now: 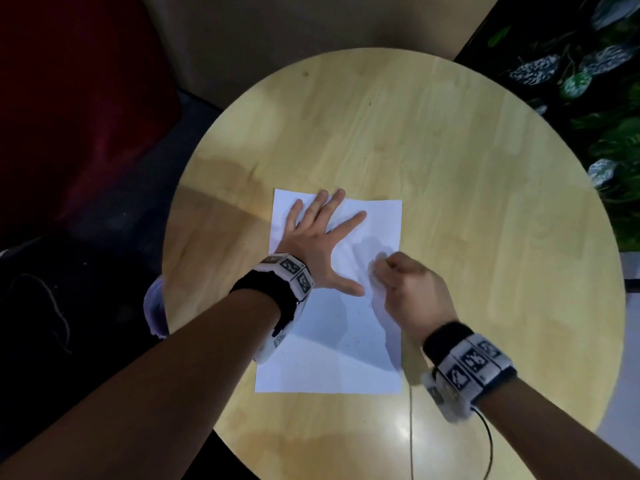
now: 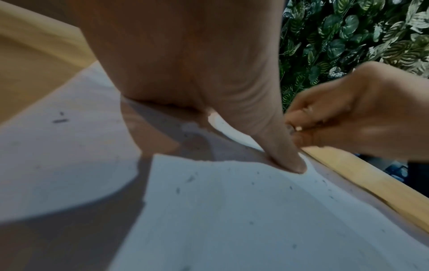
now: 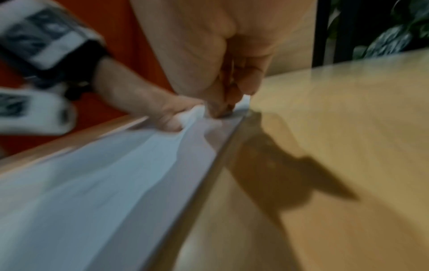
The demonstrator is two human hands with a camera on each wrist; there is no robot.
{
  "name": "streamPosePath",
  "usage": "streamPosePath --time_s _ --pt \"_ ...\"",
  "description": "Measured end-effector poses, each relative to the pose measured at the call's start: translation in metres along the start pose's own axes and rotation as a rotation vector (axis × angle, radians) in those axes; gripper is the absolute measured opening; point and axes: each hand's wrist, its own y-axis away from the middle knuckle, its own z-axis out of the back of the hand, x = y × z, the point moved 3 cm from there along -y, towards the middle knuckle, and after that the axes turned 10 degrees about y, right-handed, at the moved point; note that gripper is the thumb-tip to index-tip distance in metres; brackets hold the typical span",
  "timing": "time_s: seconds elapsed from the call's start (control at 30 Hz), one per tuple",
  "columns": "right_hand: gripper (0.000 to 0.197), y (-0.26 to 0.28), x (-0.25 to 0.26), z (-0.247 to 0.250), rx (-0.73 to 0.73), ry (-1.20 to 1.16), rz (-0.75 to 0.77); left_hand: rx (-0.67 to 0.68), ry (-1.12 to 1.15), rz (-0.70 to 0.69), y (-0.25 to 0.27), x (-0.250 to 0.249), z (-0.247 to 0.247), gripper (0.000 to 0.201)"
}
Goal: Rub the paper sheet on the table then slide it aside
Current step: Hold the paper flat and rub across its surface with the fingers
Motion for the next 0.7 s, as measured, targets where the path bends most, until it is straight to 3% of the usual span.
streamPosePath --time_s 0.1,0.2,0.43,0.6,0.7 --pt "0.012 -0.040 -0.019 0.008 -0.071 -0.018 -0.120 0.046 -0.019 0.013 -0.001 -0.002 0.001 0.140" --pt "0.012 -0.061 -0.026 0.008 -0.094 -0.045 -0.138 0.084 -0.031 0.030 -0.002 -0.008 0.002 0.145" --pt "0.012 -0.058 -0.021 -0.001 -0.134 -0.039 -0.145 -0.037 0.074 -0.078 -0.004 -0.013 -0.006 0.128" --pt "0.027 0.008 0.006 -0.003 -0.015 -0.072 -0.037 -0.054 0.033 -0.064 -0.005 -0.013 -0.010 0.132" --pt "0.020 -0.025 -0.001 0.003 -0.007 -0.034 -0.042 -0.058 0.049 -0.067 -0.005 -0.013 -0.010 0.133"
